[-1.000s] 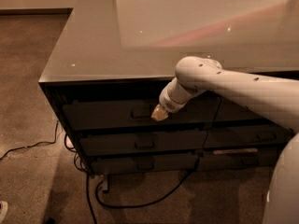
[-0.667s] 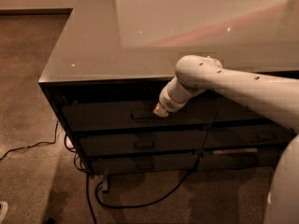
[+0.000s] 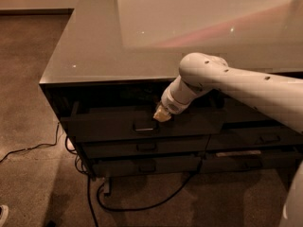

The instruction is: Open top drawer

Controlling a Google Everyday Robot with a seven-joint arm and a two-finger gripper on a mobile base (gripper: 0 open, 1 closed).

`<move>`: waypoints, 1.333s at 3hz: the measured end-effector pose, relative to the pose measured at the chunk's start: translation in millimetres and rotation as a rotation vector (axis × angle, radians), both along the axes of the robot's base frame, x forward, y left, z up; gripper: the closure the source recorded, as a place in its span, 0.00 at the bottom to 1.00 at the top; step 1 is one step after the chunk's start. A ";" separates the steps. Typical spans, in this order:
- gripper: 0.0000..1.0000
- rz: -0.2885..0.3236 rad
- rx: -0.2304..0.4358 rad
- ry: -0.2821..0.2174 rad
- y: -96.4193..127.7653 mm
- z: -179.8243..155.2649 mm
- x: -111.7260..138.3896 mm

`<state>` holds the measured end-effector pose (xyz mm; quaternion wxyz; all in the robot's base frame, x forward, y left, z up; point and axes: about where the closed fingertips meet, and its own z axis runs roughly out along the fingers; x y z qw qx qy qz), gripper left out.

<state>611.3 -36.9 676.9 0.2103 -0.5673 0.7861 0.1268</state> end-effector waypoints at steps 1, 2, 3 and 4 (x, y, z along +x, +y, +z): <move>0.81 0.007 -0.004 0.029 -0.7 3.1 -14.8; 0.58 0.007 -0.004 0.029 -0.6 3.0 -14.8; 0.35 0.007 -0.004 0.029 -0.6 3.0 -14.8; 0.12 0.007 -0.004 0.029 -0.6 3.0 -14.9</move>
Offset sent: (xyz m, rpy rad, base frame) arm -0.0148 -0.0007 0.0031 -0.0037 0.0291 0.0066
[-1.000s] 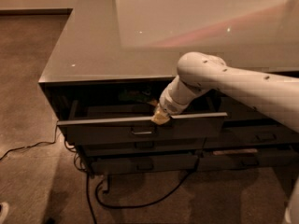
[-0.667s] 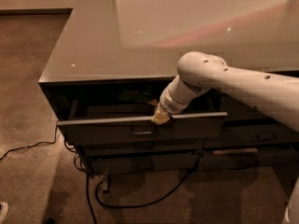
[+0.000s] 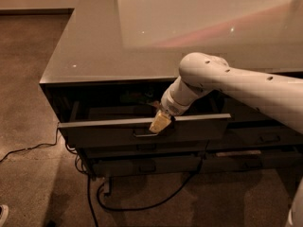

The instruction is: Open top drawer

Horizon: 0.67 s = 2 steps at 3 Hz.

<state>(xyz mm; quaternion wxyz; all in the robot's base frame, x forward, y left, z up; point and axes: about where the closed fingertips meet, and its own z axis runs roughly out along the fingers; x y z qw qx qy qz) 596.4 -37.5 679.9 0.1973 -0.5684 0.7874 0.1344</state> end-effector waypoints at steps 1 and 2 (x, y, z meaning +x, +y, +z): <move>0.00 -0.001 0.003 0.005 0.5 -2.1 -1.6; 0.00 0.005 0.008 0.002 4.2 -3.2 -2.4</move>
Offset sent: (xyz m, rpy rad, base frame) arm -0.0026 0.0090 -0.0019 0.0193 -0.0105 0.0092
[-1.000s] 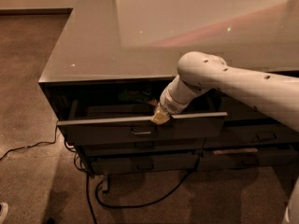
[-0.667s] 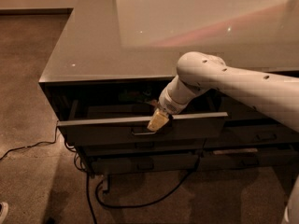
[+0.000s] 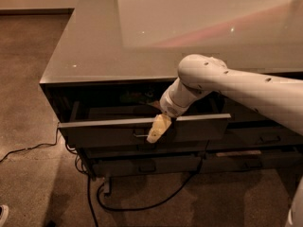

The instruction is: Open top drawer

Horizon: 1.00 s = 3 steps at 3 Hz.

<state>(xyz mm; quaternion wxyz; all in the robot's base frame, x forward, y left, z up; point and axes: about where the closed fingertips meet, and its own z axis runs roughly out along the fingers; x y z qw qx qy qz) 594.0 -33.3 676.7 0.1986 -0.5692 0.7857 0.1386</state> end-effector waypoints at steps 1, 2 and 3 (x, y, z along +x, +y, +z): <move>0.00 -0.005 0.006 0.032 -2.4 -11.5 -8.6; 0.00 -0.023 -0.011 0.062 -16.2 -19.5 -24.5; 0.19 -0.040 -0.046 0.077 -31.5 -20.3 -43.8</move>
Offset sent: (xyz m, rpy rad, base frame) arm -0.0437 -0.0354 -0.0266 -0.0318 0.0936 -0.0496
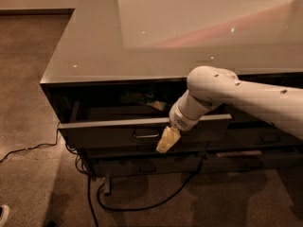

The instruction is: Open top drawer

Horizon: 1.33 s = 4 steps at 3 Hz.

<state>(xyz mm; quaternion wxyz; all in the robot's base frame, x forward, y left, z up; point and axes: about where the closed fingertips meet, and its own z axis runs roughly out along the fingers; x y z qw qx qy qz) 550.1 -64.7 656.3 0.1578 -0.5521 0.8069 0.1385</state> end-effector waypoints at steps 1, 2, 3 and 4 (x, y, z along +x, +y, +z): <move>0.42 -0.007 -0.050 0.000 -15.2 8.8 -21.3; 0.65 -0.007 -0.096 0.015 -27.0 17.4 -44.6; 0.88 -0.019 -0.142 0.043 -40.6 23.8 -64.8; 0.86 -0.019 -0.143 0.044 -41.3 24.1 -67.1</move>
Offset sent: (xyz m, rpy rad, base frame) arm -0.0723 -0.0433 0.0304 -0.1502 0.0300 -0.0122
